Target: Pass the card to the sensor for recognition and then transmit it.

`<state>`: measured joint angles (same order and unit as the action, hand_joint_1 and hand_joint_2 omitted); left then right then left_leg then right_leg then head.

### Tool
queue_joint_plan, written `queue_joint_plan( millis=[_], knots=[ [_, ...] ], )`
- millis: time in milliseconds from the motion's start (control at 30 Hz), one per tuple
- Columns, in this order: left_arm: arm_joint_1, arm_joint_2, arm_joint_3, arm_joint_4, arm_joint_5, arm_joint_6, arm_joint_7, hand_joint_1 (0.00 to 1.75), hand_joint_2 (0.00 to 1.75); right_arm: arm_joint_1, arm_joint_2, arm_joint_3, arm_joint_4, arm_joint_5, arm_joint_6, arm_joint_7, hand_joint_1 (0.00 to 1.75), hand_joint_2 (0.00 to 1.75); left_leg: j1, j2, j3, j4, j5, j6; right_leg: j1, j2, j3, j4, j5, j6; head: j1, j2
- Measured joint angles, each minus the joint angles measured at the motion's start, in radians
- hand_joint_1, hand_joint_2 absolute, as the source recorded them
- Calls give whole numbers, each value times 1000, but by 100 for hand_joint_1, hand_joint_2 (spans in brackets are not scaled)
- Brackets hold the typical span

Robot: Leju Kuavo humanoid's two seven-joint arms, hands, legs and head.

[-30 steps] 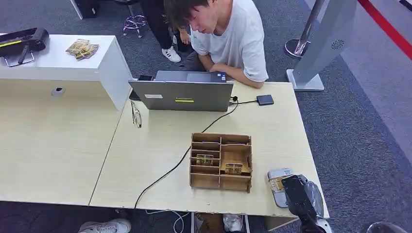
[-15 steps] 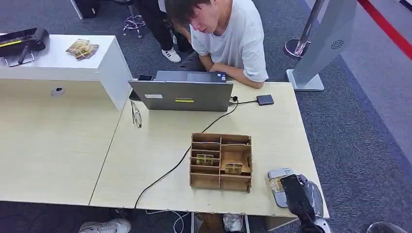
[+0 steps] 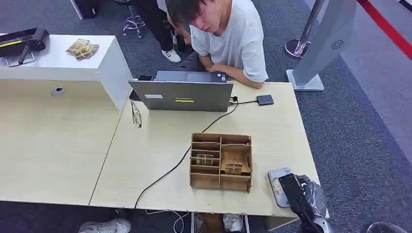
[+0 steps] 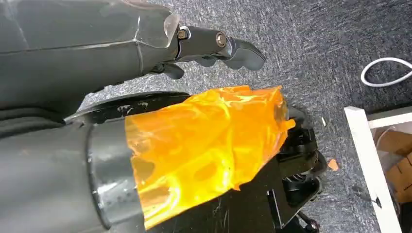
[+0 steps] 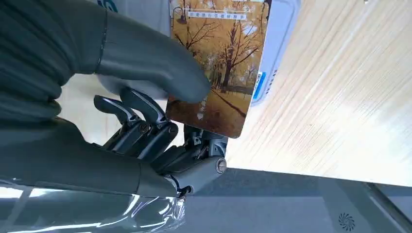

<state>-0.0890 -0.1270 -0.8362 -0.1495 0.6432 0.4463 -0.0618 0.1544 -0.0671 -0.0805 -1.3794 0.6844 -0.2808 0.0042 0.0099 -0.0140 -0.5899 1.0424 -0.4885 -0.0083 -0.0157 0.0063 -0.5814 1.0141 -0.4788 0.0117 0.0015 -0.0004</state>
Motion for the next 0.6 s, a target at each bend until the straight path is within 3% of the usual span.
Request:
queue_joint_plan(
  millis=[600],
  knots=[
    [-2, -1, -18, 0, 3, -3, 0, 0, 0, -21, 23, -16, 35, 128, -27, 33, 175, 175, 0, 0, 2, 0, 0, 0, 0, 0, 2, 0, 0, 0, 0, 0]
  ],
)
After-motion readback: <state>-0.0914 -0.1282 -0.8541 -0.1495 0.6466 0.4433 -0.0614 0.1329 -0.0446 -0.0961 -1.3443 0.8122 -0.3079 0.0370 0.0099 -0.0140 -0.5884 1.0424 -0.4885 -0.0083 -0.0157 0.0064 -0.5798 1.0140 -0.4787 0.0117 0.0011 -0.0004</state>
